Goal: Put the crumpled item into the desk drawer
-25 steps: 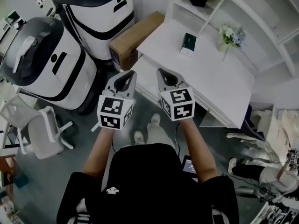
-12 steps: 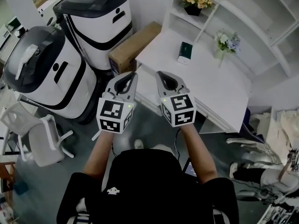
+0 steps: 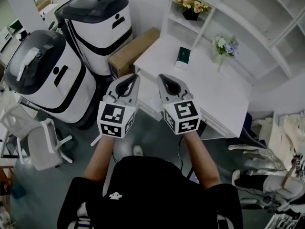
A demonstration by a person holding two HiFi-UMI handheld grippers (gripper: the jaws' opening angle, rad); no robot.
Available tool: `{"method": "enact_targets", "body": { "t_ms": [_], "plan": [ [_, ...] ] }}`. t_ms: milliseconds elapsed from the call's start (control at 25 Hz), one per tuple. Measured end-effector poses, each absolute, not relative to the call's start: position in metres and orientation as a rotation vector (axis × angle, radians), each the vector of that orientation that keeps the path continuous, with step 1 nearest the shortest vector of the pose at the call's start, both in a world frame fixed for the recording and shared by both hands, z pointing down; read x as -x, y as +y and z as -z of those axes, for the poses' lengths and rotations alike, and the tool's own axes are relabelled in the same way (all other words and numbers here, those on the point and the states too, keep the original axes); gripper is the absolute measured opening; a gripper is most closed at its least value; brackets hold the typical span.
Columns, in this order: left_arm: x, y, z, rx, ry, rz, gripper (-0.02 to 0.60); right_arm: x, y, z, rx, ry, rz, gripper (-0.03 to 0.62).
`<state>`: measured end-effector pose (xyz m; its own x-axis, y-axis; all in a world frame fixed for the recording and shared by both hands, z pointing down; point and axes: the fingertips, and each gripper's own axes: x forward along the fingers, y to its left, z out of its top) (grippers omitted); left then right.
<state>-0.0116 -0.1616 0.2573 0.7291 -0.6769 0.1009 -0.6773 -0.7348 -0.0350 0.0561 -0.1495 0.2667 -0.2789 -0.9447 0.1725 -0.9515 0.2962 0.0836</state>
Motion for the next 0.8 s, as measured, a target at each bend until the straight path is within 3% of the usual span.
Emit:
{"method": "enact_targets", "body": {
  "t_ms": [800],
  "plan": [
    [0.009, -0.057, -0.229, -2.916, -1.231, -0.138, 0.014, -0.059, -0.048, -0.232, -1.742, -2.461, 0.012, -0.005]
  ]
}}
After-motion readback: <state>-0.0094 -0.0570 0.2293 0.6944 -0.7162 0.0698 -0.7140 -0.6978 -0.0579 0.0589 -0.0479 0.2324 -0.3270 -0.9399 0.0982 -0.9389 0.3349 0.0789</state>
